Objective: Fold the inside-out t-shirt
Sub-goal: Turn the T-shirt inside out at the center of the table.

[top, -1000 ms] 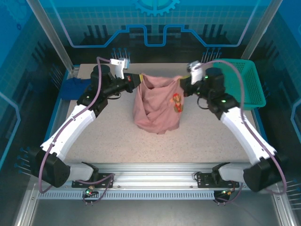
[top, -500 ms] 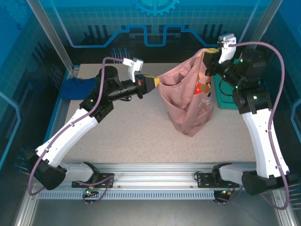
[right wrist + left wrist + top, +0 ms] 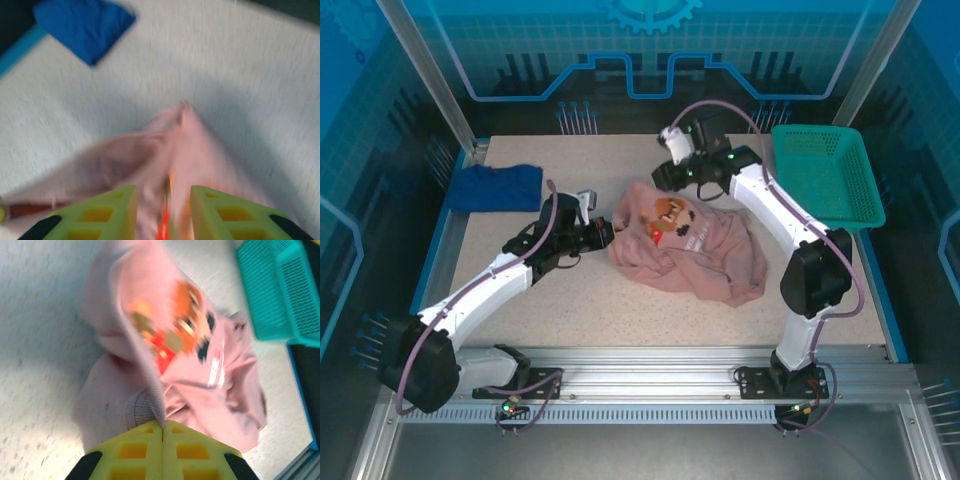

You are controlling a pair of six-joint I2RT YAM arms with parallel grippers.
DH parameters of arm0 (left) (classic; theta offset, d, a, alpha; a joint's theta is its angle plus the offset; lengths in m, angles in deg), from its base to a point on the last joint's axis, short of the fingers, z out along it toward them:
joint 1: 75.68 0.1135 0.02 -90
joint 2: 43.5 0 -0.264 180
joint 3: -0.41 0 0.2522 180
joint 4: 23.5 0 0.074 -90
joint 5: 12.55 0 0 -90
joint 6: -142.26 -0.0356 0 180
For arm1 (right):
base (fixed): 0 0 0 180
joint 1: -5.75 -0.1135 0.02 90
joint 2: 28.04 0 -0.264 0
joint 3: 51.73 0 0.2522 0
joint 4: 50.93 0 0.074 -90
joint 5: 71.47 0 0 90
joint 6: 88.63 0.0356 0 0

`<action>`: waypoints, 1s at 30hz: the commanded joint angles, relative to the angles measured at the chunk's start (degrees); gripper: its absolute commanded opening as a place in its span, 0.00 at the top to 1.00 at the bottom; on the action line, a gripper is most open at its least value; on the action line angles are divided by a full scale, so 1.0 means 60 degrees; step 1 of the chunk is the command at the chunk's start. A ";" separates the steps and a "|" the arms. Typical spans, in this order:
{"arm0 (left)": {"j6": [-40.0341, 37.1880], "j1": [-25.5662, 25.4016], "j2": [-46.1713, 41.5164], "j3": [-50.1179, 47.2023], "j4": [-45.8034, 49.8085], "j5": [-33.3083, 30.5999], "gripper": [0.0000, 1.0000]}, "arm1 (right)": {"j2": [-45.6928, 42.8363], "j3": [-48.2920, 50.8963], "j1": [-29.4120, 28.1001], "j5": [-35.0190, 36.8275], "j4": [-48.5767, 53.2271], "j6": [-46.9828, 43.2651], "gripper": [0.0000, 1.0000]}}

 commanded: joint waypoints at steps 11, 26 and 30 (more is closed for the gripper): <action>0.0024 0.0002 -0.0258 -0.1015 0.0349 -0.1532 1.00 | -0.2032 0.5779 -0.1174 0.2200 -0.1020 0.0994 0.41; -0.1132 -0.0872 0.0745 -0.0722 0.0107 -0.1649 0.28 | -0.2180 0.5500 0.0371 0.2243 -0.0942 0.0753 1.00; -0.1591 -0.0889 0.2447 0.0282 0.0384 -0.1686 0.26 | -0.2326 0.5403 0.0648 0.2108 -0.0888 0.0818 1.00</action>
